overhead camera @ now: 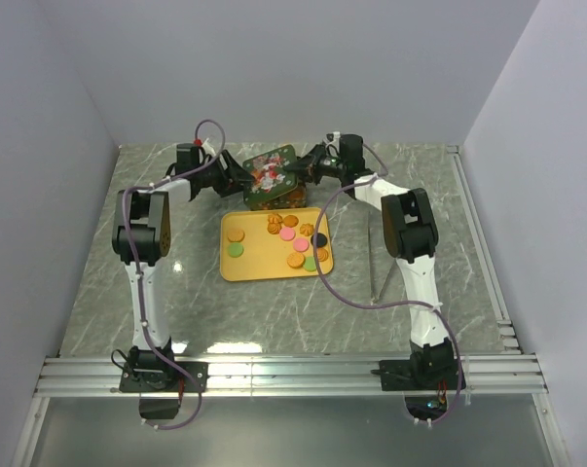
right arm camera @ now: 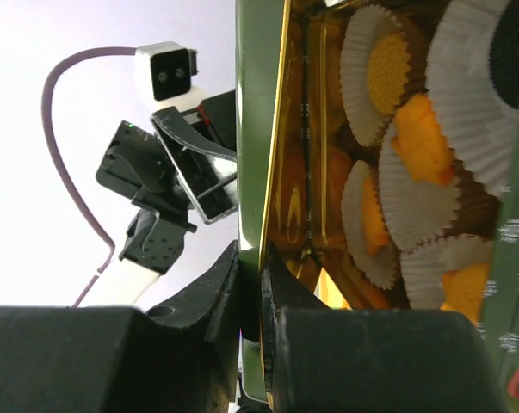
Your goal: Pack the cookies
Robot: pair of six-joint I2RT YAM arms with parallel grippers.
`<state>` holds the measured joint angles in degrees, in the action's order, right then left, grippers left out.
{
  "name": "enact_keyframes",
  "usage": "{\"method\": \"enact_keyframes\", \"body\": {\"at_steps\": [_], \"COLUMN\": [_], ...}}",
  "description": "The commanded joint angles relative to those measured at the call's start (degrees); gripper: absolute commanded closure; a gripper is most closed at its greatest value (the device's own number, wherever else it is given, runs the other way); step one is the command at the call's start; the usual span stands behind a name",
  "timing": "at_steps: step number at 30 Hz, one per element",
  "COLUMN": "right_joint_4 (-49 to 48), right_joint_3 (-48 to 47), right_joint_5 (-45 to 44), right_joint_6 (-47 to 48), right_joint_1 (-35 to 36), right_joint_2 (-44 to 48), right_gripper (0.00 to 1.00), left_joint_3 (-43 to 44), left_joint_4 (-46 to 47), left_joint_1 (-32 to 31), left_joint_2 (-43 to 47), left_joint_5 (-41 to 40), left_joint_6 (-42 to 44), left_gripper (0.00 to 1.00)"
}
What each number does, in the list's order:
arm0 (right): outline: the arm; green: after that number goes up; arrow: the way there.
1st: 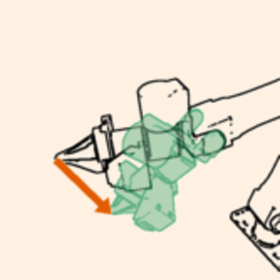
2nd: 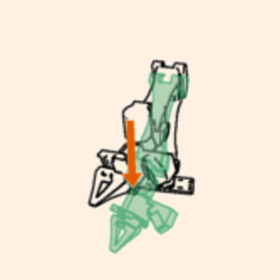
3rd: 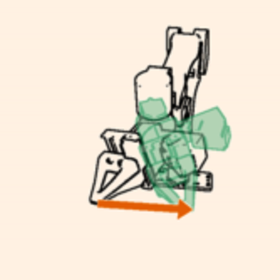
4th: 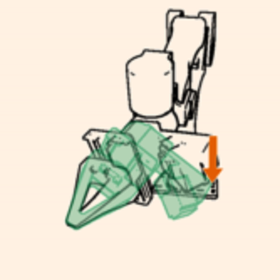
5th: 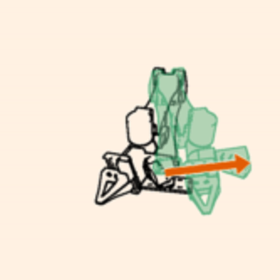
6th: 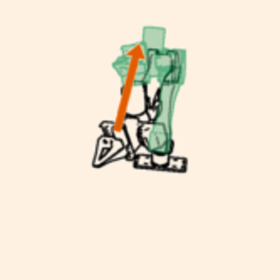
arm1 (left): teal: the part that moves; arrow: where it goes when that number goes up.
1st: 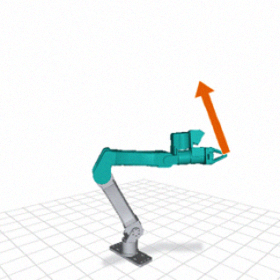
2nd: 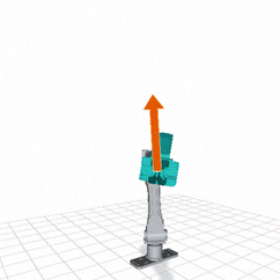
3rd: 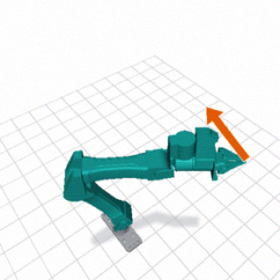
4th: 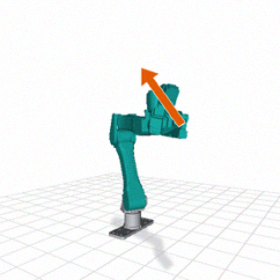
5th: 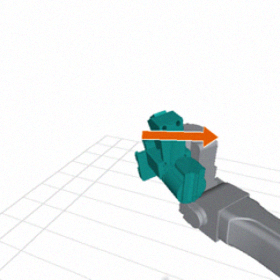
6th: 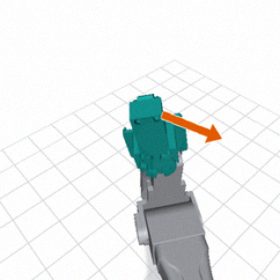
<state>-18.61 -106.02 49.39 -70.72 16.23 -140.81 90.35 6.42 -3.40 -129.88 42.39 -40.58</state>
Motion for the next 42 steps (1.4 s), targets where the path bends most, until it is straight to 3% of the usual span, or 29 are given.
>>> {"method": "enact_keyframes", "body": {"at_steps": [1, 6, 9, 13, 17, 20, 26, 30, 36, 42], "right_joint_4": [-2.3, -3.2, 3.8, 8.4, 11.5, 15.9, 23.8, 34.8, 41.4, 48.5], "right_joint_3": [3.6, 4.4, 2.7, 1.7, 2.4, 1.4, -1.3, -5.9, -6.4, -10.6], "right_joint_5": [-0.1, -0.3, -1.1, -2.4, -3.5, -4.8, -7.1, -10.6, -14.7, -17.5], "right_joint_6": [-1.5, -1.6, 2.7, 6.8, 8.9, 12.9, 17.8, 22.7, 26.2, 29.8], "right_joint_1": [-1.8, -2.8, -3.0, -3.5, -3.9, -4.0, -4.6, -5.2, -6.6, -6.8], "right_joint_2": [1.2, 1.0, 0.8, 1.3, 2.3, 2.8, 4.1, 4.5, 6.4, 7.4], "right_gripper": [1.00, 1.00, 0.95, 0.78, 0.51, 0.42, 0.33, 0.32, 0.30, 0.21], "left_joint_3": [1.5, 1.8, 3.5, 6.8, 7.4, 7.9, 9.1, 8.8, 9.5, 9.7], "left_joint_4": [1.8, 2.5, 1.8, 0.0, 0.0, -0.7, -1.3, -1.2, -2.1, -2.4], "left_joint_1": [-1.0, -1.4, -1.6, -2.1, -2.8, -3.8, -5.4, -5.7, -5.7, -5.7], "left_joint_2": [-1.3, -1.6, -1.9, -2.5, -2.7, -2.9, -3.4, -3.6, -3.9, -4.3], "left_joint_5": [2.5, 3.0, 3.2, 2.8, 2.2, 1.7, 0.8, 0.1, -0.2, -0.1], "left_joint_6": [-0.9, -1.9, -2.1, -1.8, -2.0, -1.5, -1.4, -1.9, -1.4, -1.4], "left_gripper": [0.30, 0.38, 0.42, 0.43, 0.44, 0.44, 0.44, 0.44, 0.44, 0.44]}}
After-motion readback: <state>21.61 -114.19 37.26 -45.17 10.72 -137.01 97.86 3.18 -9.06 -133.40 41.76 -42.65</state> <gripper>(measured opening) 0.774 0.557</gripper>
